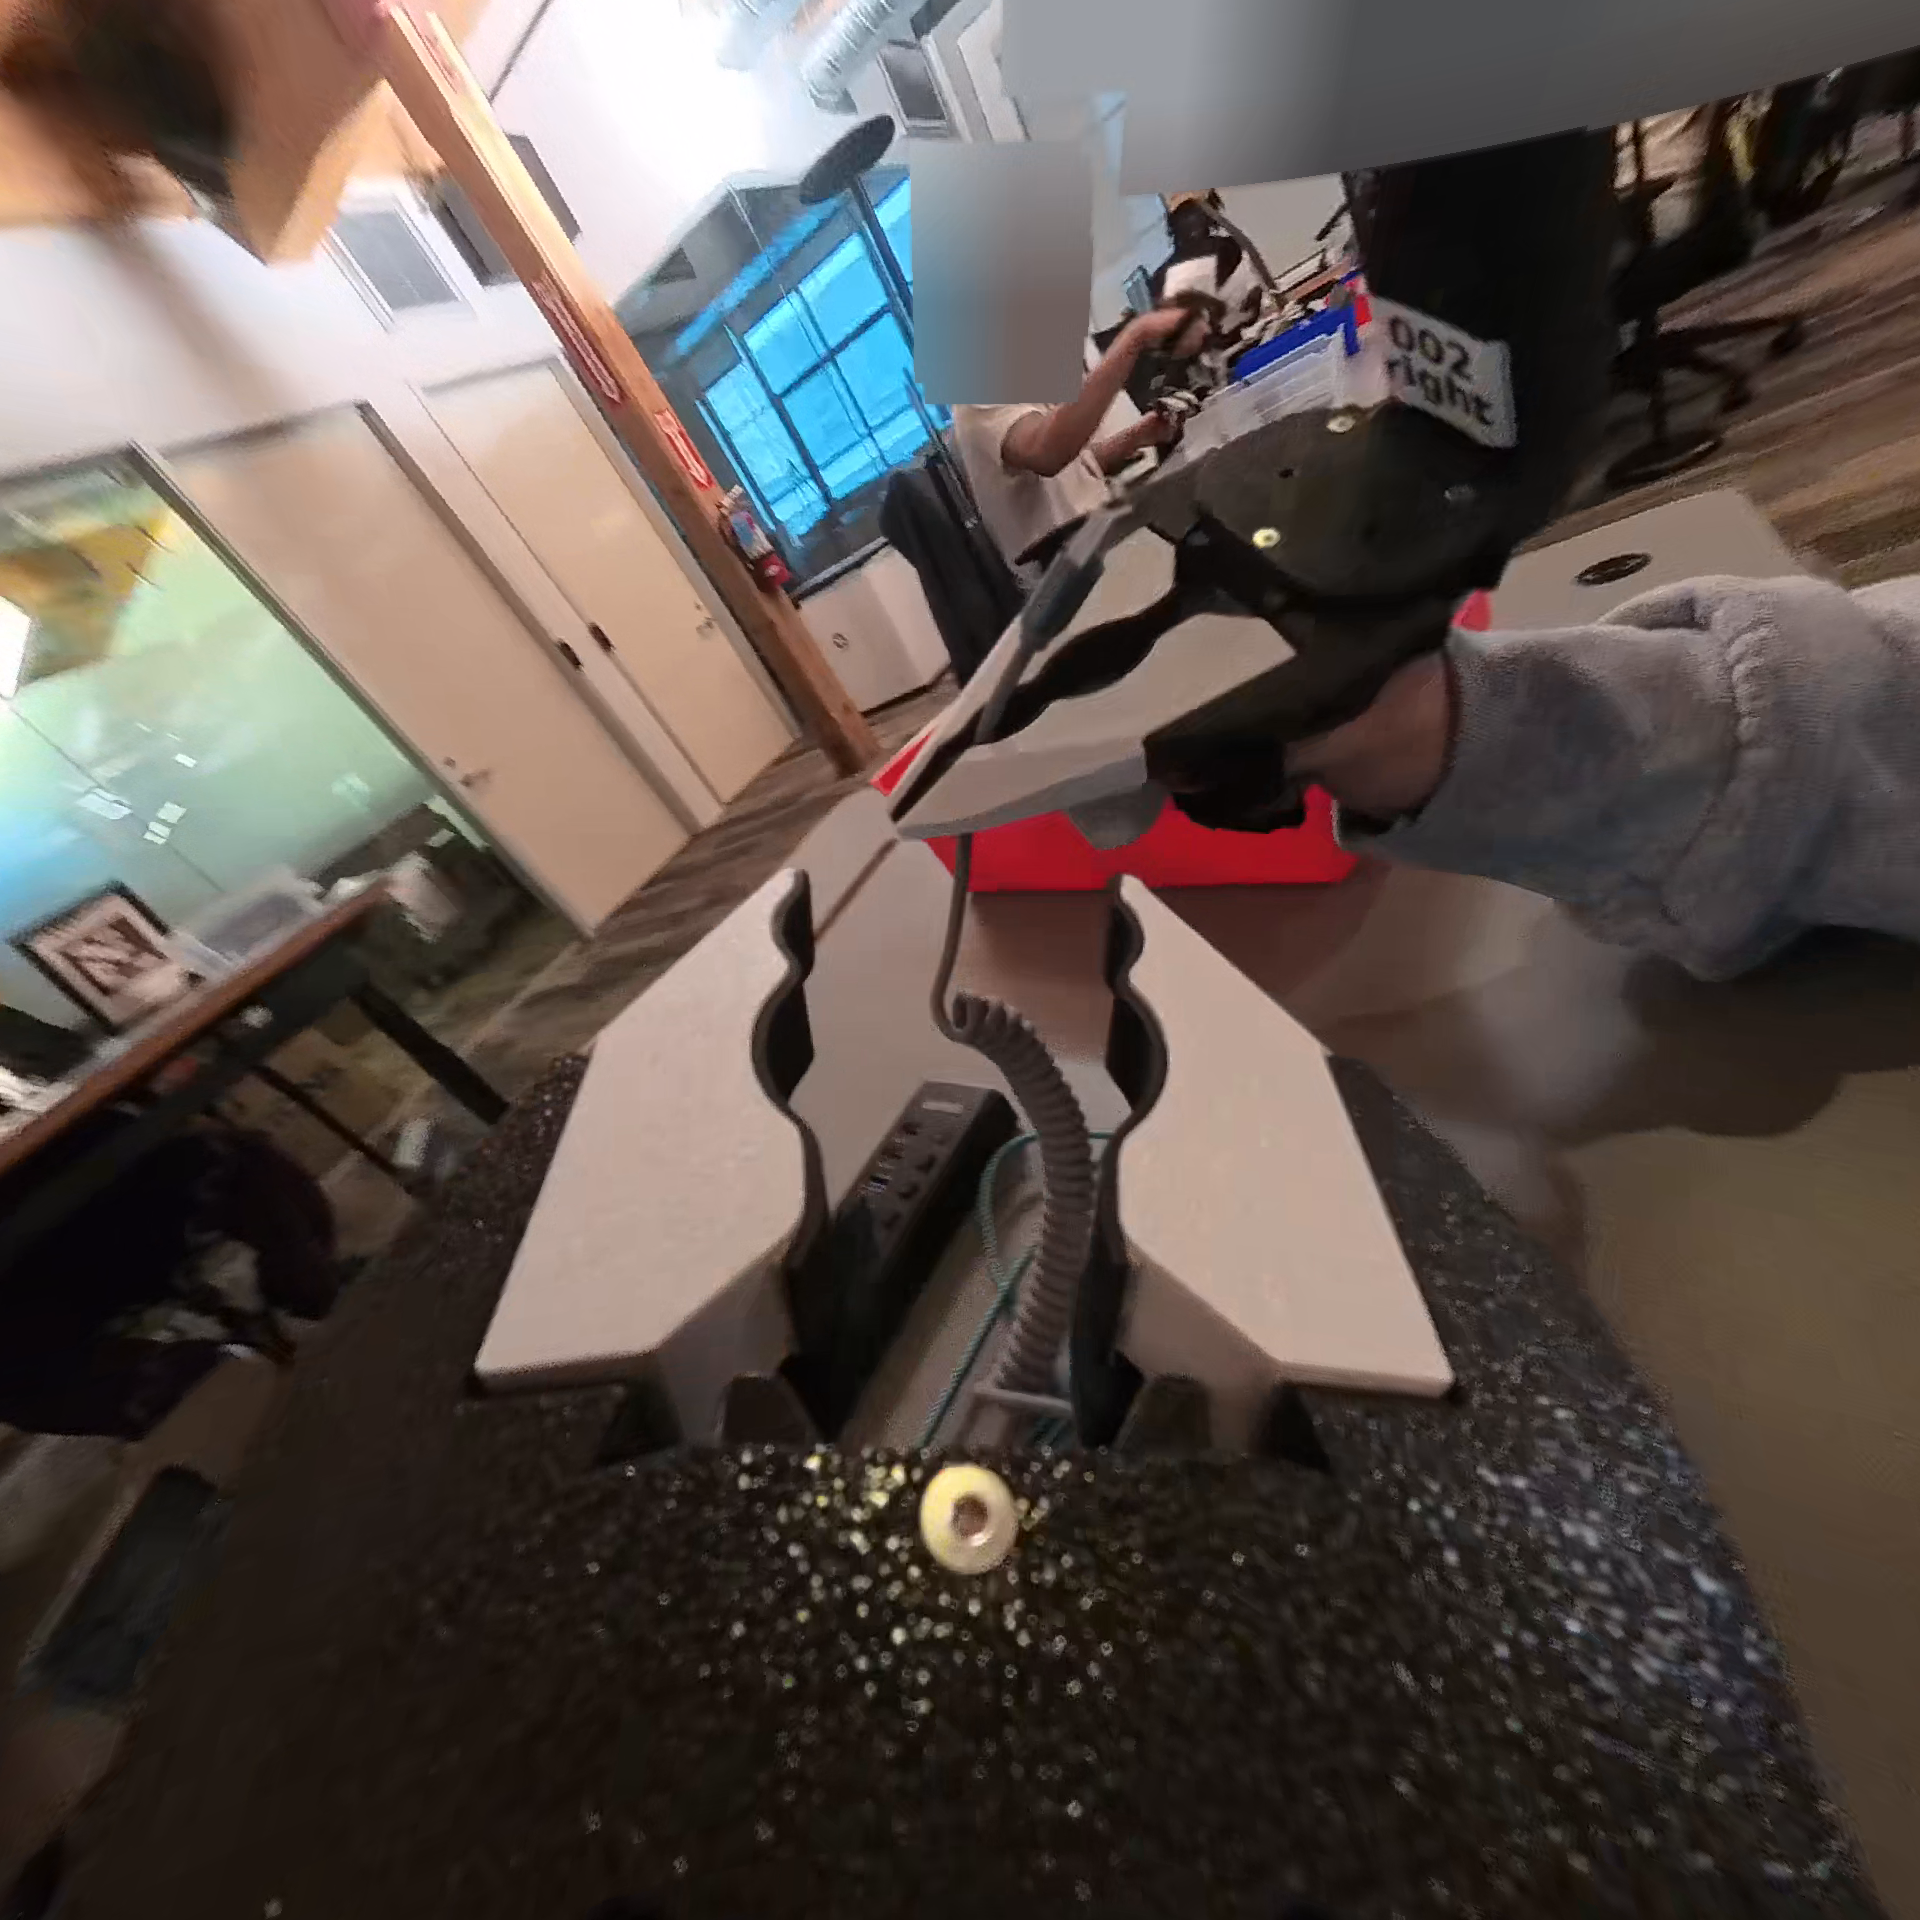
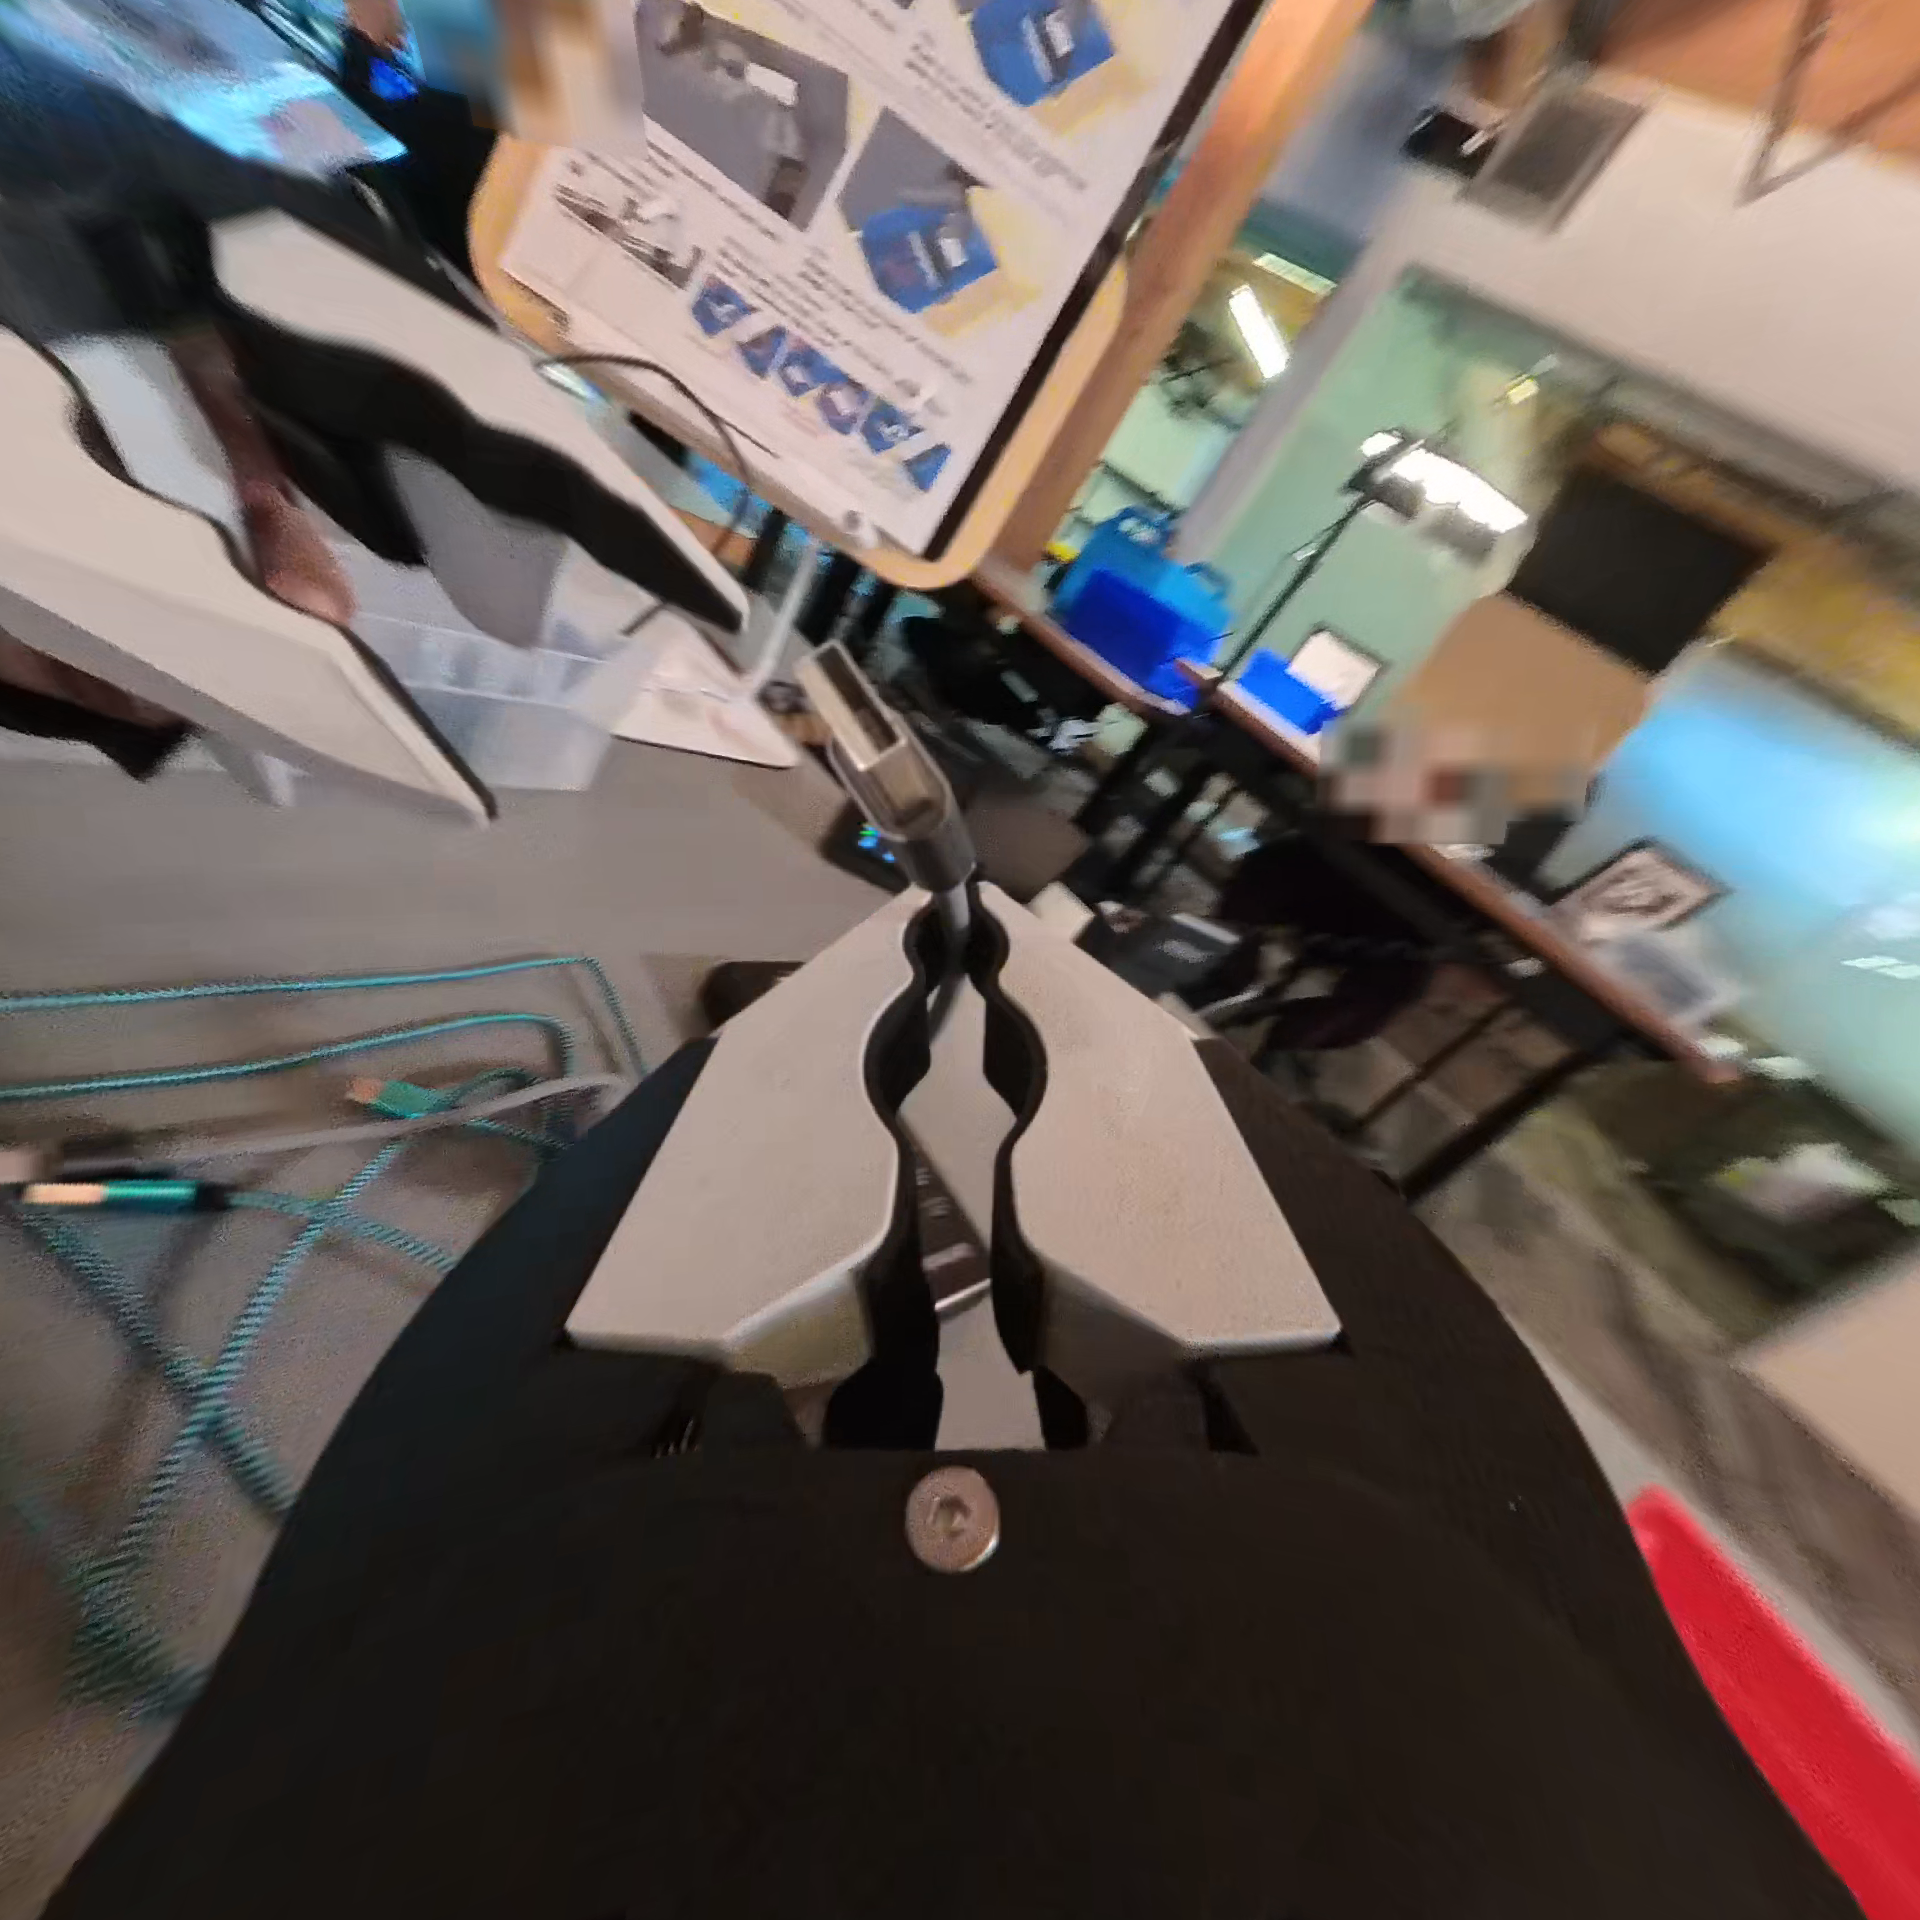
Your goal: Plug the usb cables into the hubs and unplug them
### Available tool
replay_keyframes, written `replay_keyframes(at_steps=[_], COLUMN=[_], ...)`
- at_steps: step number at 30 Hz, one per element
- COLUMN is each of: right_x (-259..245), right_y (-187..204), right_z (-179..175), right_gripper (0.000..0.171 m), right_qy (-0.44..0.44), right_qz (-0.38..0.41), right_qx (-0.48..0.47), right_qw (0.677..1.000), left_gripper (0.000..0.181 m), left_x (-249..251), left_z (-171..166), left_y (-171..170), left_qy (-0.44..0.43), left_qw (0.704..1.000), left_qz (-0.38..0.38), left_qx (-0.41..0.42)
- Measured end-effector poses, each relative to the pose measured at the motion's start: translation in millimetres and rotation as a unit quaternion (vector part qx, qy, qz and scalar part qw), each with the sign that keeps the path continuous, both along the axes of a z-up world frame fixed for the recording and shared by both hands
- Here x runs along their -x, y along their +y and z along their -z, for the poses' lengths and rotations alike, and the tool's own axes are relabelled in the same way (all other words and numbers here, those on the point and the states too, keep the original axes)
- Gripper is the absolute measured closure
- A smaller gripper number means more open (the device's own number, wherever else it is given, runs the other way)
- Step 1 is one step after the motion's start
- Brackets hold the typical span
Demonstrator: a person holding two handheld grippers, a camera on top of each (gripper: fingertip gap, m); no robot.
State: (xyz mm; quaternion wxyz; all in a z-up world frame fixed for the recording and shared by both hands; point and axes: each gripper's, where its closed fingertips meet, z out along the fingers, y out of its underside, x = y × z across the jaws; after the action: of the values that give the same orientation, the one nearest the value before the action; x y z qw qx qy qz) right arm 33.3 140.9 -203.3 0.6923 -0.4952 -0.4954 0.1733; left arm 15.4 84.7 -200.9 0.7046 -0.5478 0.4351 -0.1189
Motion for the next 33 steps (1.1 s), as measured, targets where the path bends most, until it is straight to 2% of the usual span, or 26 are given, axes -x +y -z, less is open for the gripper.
replay_keyframes(at_steps=[1, 6, 12, 13, 15, 17, 20, 21, 24, 26, 28, 30, 33], right_x=[-1, 9, 26, 27, 28, 28, 27, 25, 20, 23, 31, 43, 62], right_y=[0, -3, -9, -9, -9, -8, -5, -3, -4, -20, -43, -61, -66], right_z=[-2, 10, 32, 33, 36, 37, 31, 25, 6, -8, -14, -9, 5], right_gripper=[0.171, 0.171, 0.170, 0.171, 0.171, 0.171, 0.166, 0.150, 0.154, 0.156, 0.159, 0.160, 0.150], right_qy=[-0.003, -0.055, -0.128, -0.133, -0.138, -0.136, -0.082, -0.047, 0.071, 0.133, 0.160, 0.161, 0.181], right_qz=[0.015, 0.048, 0.052, 0.052, 0.050, 0.049, 0.043, 0.043, 0.009, -0.067, -0.164, -0.250, -0.307], right_qx=[-0.027, -0.090, -0.133, -0.136, -0.135, -0.126, -0.080, -0.048, 0.060, 0.114, 0.171, 0.261, 0.413], right_qw=[1.000, 0.993, 0.981, 0.980, 0.980, 0.981, 0.992, 0.997, 0.996, 0.982, 0.958, 0.918, 0.838], left_gripper=[0.128, 0.135, 0.142, 0.145, 0.173, 0.174, 0.175, 0.175, 0.175, 0.175, 0.175, 0.175, 0.175], left_x=[-2, -19, -30, -30, -29, -22, -10, -4, 20, 34, 42, 46, 46], left_z=[-3, -9, 13, 14, 16, 11, 0, -6, -20, -28, -38, -44, -49], left_y=[-2, -14, -10, -9, -9, -3, 6, 8, 17, 20, 18, 16, 12], left_qy=[0.007, 0.049, 0.141, 0.145, 0.160, 0.156, 0.080, 0.039, -0.069, -0.125, -0.187, -0.234, -0.275], left_qw=[1.000, 0.995, 0.983, 0.981, 0.977, 0.975, 0.986, 0.989, 0.989, 0.985, 0.977, 0.969, 0.961], left_qz=[-0.009, -0.022, -0.039, -0.042, -0.048, -0.079, -0.103, -0.107, -0.120, -0.118, -0.097, -0.074, -0.039], left_qx=[-0.020, -0.089, -0.116, -0.122, -0.133, -0.140, -0.102, -0.090, -0.051, -0.035, -0.026, -0.016, -0.006])
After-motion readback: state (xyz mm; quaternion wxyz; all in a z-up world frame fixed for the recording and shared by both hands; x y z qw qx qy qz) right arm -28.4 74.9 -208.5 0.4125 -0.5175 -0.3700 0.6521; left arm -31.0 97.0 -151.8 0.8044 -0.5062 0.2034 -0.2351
